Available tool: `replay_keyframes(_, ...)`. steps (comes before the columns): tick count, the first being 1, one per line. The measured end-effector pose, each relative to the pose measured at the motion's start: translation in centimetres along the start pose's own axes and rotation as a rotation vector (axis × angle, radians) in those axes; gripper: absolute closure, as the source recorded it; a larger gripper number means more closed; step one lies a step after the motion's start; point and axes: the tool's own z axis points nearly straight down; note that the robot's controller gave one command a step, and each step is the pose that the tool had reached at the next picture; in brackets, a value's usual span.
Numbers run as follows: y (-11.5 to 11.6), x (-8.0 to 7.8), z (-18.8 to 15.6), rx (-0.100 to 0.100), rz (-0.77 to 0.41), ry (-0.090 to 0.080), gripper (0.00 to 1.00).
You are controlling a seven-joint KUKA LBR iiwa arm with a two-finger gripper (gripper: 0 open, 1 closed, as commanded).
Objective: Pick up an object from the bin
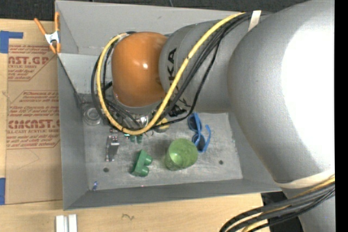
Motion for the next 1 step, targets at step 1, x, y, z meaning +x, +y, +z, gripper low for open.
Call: replay_keyframes(1, -9.49, -5.06, 6.31, -0.006, -0.184, -0.01, 0.0)
